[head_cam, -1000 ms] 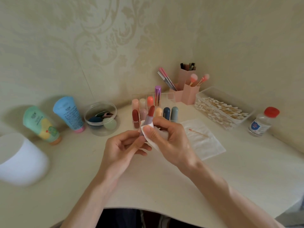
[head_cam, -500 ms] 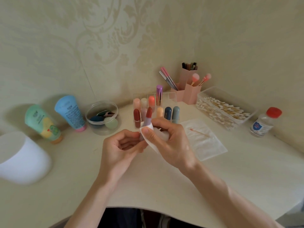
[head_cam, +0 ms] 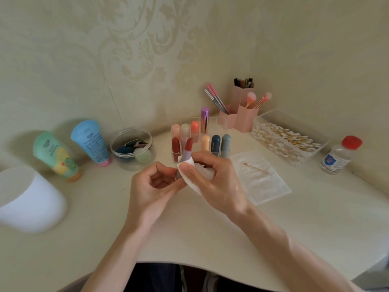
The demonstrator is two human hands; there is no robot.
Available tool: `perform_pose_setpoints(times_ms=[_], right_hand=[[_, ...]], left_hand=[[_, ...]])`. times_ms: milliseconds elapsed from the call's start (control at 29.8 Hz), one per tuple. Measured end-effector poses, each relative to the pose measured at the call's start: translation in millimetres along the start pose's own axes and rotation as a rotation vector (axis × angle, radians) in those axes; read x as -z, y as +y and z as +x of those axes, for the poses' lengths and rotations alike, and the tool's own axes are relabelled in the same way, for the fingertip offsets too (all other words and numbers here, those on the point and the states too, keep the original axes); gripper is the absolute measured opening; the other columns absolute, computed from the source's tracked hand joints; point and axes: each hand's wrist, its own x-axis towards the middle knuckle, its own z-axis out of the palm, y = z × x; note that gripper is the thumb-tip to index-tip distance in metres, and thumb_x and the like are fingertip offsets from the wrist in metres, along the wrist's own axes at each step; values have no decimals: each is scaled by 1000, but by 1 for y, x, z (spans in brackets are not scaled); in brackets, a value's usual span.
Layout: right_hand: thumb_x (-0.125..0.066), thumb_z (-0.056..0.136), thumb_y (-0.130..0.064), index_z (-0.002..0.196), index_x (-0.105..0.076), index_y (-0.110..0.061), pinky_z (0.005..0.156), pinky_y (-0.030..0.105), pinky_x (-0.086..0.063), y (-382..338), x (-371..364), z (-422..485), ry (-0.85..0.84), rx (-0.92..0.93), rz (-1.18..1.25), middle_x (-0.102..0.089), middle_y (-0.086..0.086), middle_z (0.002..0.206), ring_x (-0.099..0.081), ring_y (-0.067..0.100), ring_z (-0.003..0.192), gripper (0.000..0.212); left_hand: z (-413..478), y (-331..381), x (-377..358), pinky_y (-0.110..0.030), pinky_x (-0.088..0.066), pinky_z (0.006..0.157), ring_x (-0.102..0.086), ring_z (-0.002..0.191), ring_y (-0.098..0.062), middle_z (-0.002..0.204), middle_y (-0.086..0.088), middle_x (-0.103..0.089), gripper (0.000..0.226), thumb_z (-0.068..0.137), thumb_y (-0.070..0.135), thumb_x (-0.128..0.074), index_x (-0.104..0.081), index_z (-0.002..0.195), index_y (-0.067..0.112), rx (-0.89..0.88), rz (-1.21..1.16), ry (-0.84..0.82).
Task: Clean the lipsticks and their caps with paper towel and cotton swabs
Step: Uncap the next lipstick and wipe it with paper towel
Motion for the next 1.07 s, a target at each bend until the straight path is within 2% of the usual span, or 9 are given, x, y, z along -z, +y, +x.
perform_pose_setpoints(times_ms=[101,201,302,436,603,704,838,905,1073], right_hand=[[-70,102,-23,72,-61,-41,67,12,-40,-7,5,1,3,-13,85,-58,-23,66,-55,0,65,36],[-69,101,-14,75,-63,-38,66,9,-42,-11,11,2,-1,-8,166,-60,-25,67,-57,-2,66,36],[-71,101,-20,77,-66,-34,73,15,-42,-7,7,0,-7,-9,123,-63,-21,72,-60,2,73,28],[-70,101,-37,94,-76,-24,84,46,-54,1,2,-1,-14,-28,59,-73,-8,91,-70,17,92,16],[-68,102,-23,88,-74,-20,70,24,-48,-7,10,1,-25,-38,215,-68,-11,80,-62,9,75,16],[-69,103,-24,81,-71,-24,73,37,-50,-4,8,0,-33,-6,187,-66,-9,78,-61,15,76,22],[-71,101,-32,80,-70,-26,73,30,-45,-1,5,-1,-29,-15,61,-65,-14,77,-61,10,76,22],[-70,102,-32,85,-74,-20,73,34,-48,0,6,-1,-37,-23,57,-68,-10,80,-63,11,78,21],[-68,103,-23,81,-70,-28,74,20,-44,-7,10,0,-45,-34,159,-64,-19,75,-60,4,74,23]], left_hand=[[-1,2,-2,-25,-56,59,-72,70,-19,85,-8,-77,24,73,21,-81,-75,93,10,-3,-33,-69],[-2,2,-3,-27,-57,62,-76,79,-24,94,-12,-79,25,89,15,-68,-74,110,4,-16,-47,-144],[-1,-1,-2,-23,-58,68,-75,73,-20,86,-11,-79,20,80,12,-78,-78,99,6,-37,-11,-84],[-2,0,-2,-21,-58,70,-75,71,-19,80,-8,-78,16,66,18,-87,-79,79,21,-72,-17,-32],[-1,-1,-5,-28,-57,60,-74,75,-27,94,-21,-76,27,93,14,-64,-71,111,-5,2,-58,-182],[-1,-1,-4,-27,-56,60,-70,65,-24,81,-18,-75,21,88,15,-70,-75,100,-2,-19,-34,-128],[-2,-1,-1,-21,-54,62,-65,61,-16,70,-5,-73,14,69,17,-86,-74,77,14,-44,-21,-32],[-1,-1,-2,-23,-55,60,-66,64,-16,75,-5,-74,21,68,17,-84,-72,82,9,-30,-29,-57],[-1,-1,-3,-28,-56,59,-70,66,-26,85,-20,-75,28,89,19,-66,-74,106,-2,9,-81,-167]])
